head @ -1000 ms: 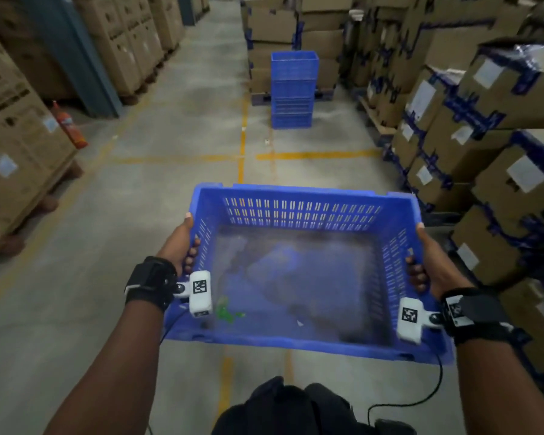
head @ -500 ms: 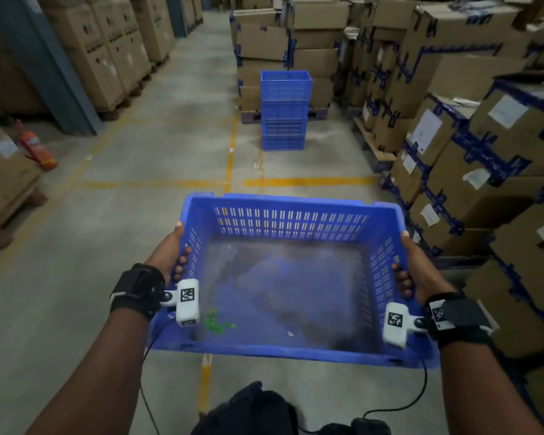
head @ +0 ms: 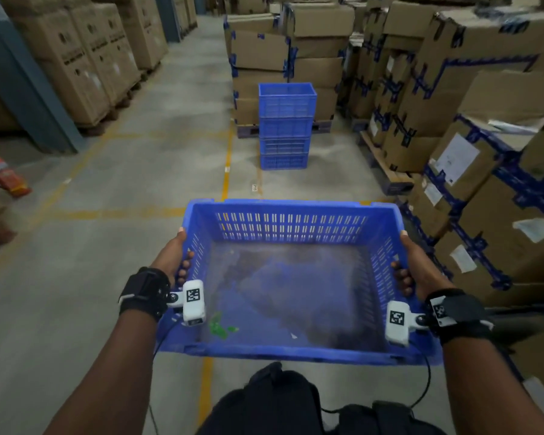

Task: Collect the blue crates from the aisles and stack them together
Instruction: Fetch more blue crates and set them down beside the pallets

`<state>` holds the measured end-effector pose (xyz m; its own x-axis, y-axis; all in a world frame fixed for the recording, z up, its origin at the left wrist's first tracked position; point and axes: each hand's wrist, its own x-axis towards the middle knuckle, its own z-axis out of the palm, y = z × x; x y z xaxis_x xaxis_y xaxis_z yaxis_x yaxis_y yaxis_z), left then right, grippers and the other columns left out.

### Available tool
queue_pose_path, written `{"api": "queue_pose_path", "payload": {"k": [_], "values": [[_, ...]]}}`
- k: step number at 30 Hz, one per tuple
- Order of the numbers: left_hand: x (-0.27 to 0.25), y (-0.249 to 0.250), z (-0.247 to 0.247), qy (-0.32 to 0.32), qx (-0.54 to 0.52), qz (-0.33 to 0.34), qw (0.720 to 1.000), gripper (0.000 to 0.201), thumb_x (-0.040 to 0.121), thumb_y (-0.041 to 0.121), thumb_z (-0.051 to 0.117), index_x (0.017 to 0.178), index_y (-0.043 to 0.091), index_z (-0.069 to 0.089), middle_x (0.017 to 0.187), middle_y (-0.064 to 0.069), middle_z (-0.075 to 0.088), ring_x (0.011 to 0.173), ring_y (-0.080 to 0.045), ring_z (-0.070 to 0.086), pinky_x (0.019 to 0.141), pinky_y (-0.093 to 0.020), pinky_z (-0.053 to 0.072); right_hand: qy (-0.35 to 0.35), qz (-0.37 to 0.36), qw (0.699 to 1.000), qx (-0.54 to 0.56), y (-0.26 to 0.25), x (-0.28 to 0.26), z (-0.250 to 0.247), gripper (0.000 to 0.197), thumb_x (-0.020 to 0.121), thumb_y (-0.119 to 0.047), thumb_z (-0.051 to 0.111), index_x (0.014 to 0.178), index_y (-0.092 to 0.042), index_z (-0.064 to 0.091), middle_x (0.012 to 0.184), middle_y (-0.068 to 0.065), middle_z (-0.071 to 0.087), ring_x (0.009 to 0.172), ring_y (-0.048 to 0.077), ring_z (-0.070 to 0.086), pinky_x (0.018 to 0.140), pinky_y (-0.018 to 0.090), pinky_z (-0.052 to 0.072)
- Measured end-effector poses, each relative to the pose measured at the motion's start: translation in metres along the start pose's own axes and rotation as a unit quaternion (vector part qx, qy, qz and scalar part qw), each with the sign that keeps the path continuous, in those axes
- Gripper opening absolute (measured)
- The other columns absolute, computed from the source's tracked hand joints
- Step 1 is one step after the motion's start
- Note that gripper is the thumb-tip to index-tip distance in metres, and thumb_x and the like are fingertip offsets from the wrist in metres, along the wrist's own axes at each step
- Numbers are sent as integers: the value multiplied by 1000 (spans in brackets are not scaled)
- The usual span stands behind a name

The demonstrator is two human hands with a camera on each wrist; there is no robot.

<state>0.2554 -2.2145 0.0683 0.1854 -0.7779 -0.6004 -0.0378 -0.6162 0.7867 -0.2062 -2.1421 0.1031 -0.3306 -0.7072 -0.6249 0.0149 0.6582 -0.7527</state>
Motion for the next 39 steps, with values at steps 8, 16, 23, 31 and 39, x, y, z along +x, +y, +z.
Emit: {"api": "queue_pose_path", "payload": {"k": [8,16,23,31,39], "values": [[145,156,34,-18,41,21,999,66,90,81,33,73,17,45,48,3,32,38,-12,19,38,-17,17,15,13,999,27,-125,128,35,75,78,-92,33,65,-18,40,51,-4,23,40,13,16,44,22,14],[305,272,96,-11,52,14,998,64,92,78,31,73,17,44,49,3,33,35,-11,21,34,-17,18,-4,19,999,26,-243,306,61,74,81,-89,32,65,-17,42,47,-4,24,37,13,18,44,22,13],[418,373,147,24,27,5,999,65,90,81,31,74,19,44,50,3,31,41,-14,19,40,-20,18,-26,2,1000,11,-378,454,74,73,80,-89,35,65,-18,42,46,-3,24,36,12,17,38,19,14],[541,456,189,44,5,-26,999,64,91,80,29,73,19,41,53,1,31,42,-15,19,46,-24,16,-47,20,998,-24,-502,604,107,76,75,-92,37,66,-17,43,49,-2,24,36,13,18,39,19,16],[739,592,228,25,20,-13,999,65,92,79,27,77,18,44,56,1,33,41,-15,22,43,-21,19,-15,28,999,-11,-632,766,160,75,80,-89,33,67,-16,44,45,-4,26,36,13,19,41,18,17]]}}
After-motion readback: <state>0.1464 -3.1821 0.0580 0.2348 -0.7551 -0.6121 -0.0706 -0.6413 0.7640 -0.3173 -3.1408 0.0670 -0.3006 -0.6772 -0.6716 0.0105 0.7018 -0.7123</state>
